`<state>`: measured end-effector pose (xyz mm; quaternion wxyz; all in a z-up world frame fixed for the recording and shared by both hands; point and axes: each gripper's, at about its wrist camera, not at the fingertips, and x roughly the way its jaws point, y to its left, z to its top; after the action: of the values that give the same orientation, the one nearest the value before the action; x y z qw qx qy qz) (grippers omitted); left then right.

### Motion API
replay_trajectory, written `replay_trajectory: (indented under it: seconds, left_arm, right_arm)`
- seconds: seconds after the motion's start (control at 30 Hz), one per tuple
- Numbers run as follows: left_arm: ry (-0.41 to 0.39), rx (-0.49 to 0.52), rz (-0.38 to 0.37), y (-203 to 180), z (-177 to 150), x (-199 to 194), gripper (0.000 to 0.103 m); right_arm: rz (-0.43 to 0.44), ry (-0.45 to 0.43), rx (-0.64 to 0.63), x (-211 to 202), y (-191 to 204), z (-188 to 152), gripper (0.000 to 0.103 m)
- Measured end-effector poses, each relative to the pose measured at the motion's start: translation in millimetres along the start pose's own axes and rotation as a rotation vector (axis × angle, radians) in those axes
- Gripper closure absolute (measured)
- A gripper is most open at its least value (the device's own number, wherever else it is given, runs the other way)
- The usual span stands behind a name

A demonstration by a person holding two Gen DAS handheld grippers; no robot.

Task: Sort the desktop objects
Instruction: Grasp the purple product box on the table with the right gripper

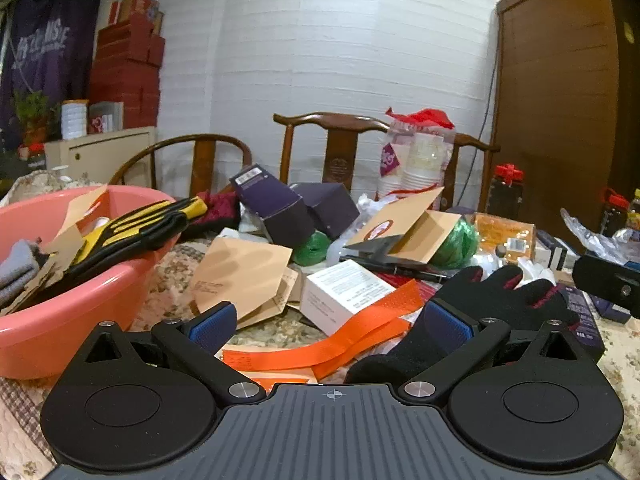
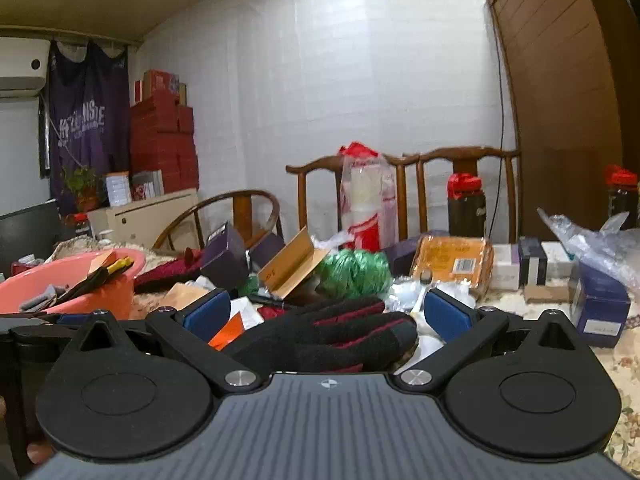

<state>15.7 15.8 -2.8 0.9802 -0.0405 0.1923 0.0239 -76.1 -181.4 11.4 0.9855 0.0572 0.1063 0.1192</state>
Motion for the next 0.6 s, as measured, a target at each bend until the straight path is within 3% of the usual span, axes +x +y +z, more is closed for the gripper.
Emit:
replay_trajectory:
  seconds: [0.1, 0.13, 0.17, 0.27, 0.3, 0.33, 0.4, 0.43, 0.47, 0.6]
  left_arm:
    - [0.0, 0.015, -0.003, -1, 0, 1, 0.0]
    - [0.001, 0.023, -0.006, -2, -1, 1, 0.0]
    - [0.001, 0.031, -0.008, -4, -1, 1, 0.0]
    - [-0.003, 0.044, -0.015, -7, -1, 0, 0.0]
    - [-0.004, 0.042, -0.018, -7, -2, 0, 0.0]
    - [-0.005, 0.038, -0.023, -7, -2, 0, 0.0]
    - [-0.006, 0.031, -0.034, -6, -2, -1, 0.0]
    - [-0.006, 0.032, -0.041, -7, -2, -1, 0.0]
    - [-0.004, 0.038, -0.046, -8, -2, -1, 0.0]
    - [0.001, 0.071, -0.047, -14, -5, 0, 0.0]
  right_arm:
    - [0.016, 0.043, 0.009, 1, -10, -8, 0.002]
    - [0.022, 0.058, 0.005, 1, -14, -10, 0.011]
    - [0.021, 0.067, 0.002, 1, -17, -12, 0.028]
    - [-0.034, 0.103, 0.034, 5, -40, -8, 0.061]
    - [-0.052, 0.107, 0.037, 5, -46, -8, 0.063]
    - [-0.086, 0.118, 0.033, 7, -55, -6, 0.063]
    - [-0.17, 0.132, 0.073, 10, -75, -5, 0.046]
    - [-0.194, 0.162, 0.111, 11, -87, -6, 0.018]
    - [-0.188, 0.184, 0.146, 12, -97, -8, 0.009]
    - [-0.189, 0.19, 0.215, 11, -106, -13, 0.01]
